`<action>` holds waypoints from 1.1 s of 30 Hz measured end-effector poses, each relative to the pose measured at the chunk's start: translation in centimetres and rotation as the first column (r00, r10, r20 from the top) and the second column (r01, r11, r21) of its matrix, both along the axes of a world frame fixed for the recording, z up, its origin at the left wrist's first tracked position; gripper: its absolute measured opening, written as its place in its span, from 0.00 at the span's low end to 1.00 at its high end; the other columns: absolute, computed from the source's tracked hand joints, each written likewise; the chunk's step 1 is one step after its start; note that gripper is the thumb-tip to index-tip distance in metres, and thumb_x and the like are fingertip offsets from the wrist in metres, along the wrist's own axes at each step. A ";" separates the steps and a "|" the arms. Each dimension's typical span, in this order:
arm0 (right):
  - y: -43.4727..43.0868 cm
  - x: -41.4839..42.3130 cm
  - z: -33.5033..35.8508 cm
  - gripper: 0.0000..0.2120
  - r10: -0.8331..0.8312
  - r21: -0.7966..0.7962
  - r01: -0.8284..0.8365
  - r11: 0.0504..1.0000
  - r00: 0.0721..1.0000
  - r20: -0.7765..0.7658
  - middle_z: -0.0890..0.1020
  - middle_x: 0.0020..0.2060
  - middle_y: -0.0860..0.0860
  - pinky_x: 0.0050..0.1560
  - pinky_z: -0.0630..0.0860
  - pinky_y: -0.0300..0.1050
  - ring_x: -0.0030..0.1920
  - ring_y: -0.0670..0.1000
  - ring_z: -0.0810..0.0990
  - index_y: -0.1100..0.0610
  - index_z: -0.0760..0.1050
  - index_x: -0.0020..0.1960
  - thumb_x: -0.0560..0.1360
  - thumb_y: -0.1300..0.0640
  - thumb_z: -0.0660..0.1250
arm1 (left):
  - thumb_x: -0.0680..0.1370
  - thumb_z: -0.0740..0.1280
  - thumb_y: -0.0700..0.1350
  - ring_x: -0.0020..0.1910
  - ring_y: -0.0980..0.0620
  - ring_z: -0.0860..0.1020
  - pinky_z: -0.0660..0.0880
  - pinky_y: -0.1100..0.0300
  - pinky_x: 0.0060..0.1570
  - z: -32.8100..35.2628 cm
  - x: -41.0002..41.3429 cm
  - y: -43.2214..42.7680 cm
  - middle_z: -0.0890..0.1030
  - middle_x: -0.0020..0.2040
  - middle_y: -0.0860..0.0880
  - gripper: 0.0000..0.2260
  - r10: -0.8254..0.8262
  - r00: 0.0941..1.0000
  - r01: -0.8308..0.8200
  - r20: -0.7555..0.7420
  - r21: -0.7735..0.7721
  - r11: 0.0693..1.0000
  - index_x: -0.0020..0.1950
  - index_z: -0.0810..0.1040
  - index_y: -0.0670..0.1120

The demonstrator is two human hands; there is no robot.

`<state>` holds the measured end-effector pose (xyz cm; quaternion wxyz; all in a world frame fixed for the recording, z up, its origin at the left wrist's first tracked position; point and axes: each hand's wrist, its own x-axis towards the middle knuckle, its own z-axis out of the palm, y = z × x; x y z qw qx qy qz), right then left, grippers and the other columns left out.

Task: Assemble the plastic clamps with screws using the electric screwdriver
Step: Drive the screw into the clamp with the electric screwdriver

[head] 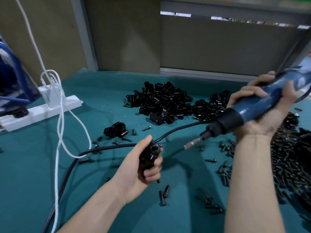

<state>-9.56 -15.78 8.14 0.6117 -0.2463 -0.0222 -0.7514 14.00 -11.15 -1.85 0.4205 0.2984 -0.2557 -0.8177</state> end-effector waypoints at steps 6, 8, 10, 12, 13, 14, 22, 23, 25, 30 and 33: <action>-0.1 2.7 1.3 0.07 -0.160 0.143 0.183 0.973 0.975 -0.157 0.78 0.38 0.45 0.31 0.71 0.34 0.26 0.42 0.72 0.53 0.72 0.46 0.77 0.50 0.59 | 0.65 0.67 0.69 0.22 0.54 0.62 0.64 0.67 0.23 0.0 0.4 0.6 0.76 0.28 0.46 0.20 0.198 0.937 -0.101 0.288 -0.318 0.943 0.33 0.79 0.52; 0.2 2.8 1.9 0.07 -0.191 0.148 0.227 0.963 0.956 -0.224 0.78 0.38 0.45 0.31 0.70 0.36 0.27 0.43 0.71 0.52 0.72 0.45 0.77 0.50 0.59 | 0.64 0.67 0.69 0.23 0.53 0.62 0.65 0.67 0.24 -0.1 0.4 0.6 0.76 0.28 0.46 0.19 0.217 0.926 -0.104 0.310 -0.343 0.933 0.33 0.79 0.52; 0.5 3.1 2.2 0.07 -0.216 0.132 0.256 0.958 0.942 -0.257 0.77 0.37 0.46 0.32 0.69 0.36 0.27 0.43 0.71 0.52 0.72 0.45 0.76 0.50 0.59 | 0.64 0.68 0.67 0.23 0.53 0.63 0.65 0.67 0.24 0.0 0.4 0.8 0.76 0.28 0.46 0.18 0.224 0.922 -0.098 0.316 -0.369 0.924 0.33 0.79 0.53; 0.6 3.1 2.2 0.08 -0.220 0.114 0.256 0.960 0.941 -0.259 0.77 0.37 0.45 0.32 0.69 0.37 0.27 0.43 0.70 0.53 0.72 0.45 0.77 0.50 0.59 | 0.65 0.68 0.66 0.23 0.54 0.65 0.65 0.67 0.24 0.1 0.5 0.7 0.76 0.27 0.46 0.17 0.226 0.916 -0.077 0.332 -0.409 0.909 0.34 0.80 0.52; 0.6 3.1 2.2 0.08 -0.215 0.112 0.251 0.961 0.941 -0.262 0.77 0.37 0.45 0.32 0.69 0.37 0.27 0.43 0.70 0.53 0.72 0.45 0.76 0.50 0.59 | 0.65 0.68 0.64 0.23 0.54 0.66 0.65 0.67 0.24 0.3 0.5 0.8 0.76 0.27 0.46 0.16 0.235 0.907 -0.069 0.349 -0.428 0.901 0.34 0.80 0.52; 0.7 3.2 2.1 0.08 -0.210 0.117 0.248 0.962 0.940 -0.268 0.77 0.37 0.45 0.32 0.68 0.37 0.27 0.43 0.70 0.53 0.72 0.45 0.76 0.50 0.59 | 0.66 0.68 0.63 0.23 0.54 0.67 0.65 0.67 0.24 0.2 0.4 0.9 0.76 0.26 0.46 0.15 0.252 0.897 -0.073 0.365 -0.439 0.896 0.34 0.81 0.52; 0.8 4.6 2.3 0.06 -0.208 0.156 0.265 0.951 0.928 -0.308 0.77 0.36 0.47 0.29 0.68 0.37 0.25 0.44 0.69 0.54 0.71 0.43 0.74 0.52 0.60 | 0.69 0.65 0.53 0.20 0.55 0.67 0.62 0.68 0.21 0.3 0.0 0.8 0.74 0.23 0.44 0.12 0.330 0.876 -0.170 0.352 -0.415 0.894 0.31 0.78 0.48; 0.7 4.8 2.3 0.06 -0.199 0.156 0.257 0.954 0.929 -0.311 0.77 0.35 0.47 0.29 0.68 0.37 0.25 0.44 0.69 0.55 0.71 0.43 0.73 0.52 0.61 | 0.70 0.64 0.53 0.20 0.55 0.67 0.62 0.68 0.21 0.2 0.0 0.8 0.74 0.23 0.45 0.12 0.334 0.875 -0.173 0.351 -0.418 0.892 0.30 0.79 0.48; 0.7 5.2 2.2 0.06 -0.176 0.156 0.238 0.959 0.926 -0.335 0.76 0.36 0.47 0.29 0.68 0.37 0.25 0.45 0.69 0.55 0.71 0.43 0.69 0.52 0.62 | 0.70 0.64 0.53 0.21 0.55 0.66 0.62 0.67 0.21 0.2 0.0 0.8 0.74 0.23 0.45 0.12 0.341 0.874 -0.184 0.346 -0.416 0.891 0.30 0.80 0.49; 0.4 6.1 2.0 0.06 -0.149 0.163 0.218 0.962 0.923 -0.355 0.77 0.36 0.48 0.29 0.68 0.37 0.25 0.45 0.69 0.55 0.71 0.43 0.69 0.53 0.62 | 0.70 0.72 0.51 0.20 0.55 0.65 0.61 0.67 0.20 0.2 0.1 0.7 0.74 0.22 0.44 0.10 0.340 0.870 -0.176 0.356 -0.420 0.890 0.35 0.79 0.46; 0.3 6.2 2.0 0.05 -0.151 0.166 0.223 0.960 0.919 -0.364 0.77 0.35 0.48 0.29 0.68 0.37 0.25 0.45 0.69 0.55 0.71 0.43 0.70 0.53 0.61 | 0.71 0.70 0.55 0.21 0.55 0.64 0.60 0.67 0.21 0.4 0.1 0.7 0.73 0.22 0.46 0.10 0.333 0.875 -0.156 0.353 -0.445 0.882 0.38 0.84 0.50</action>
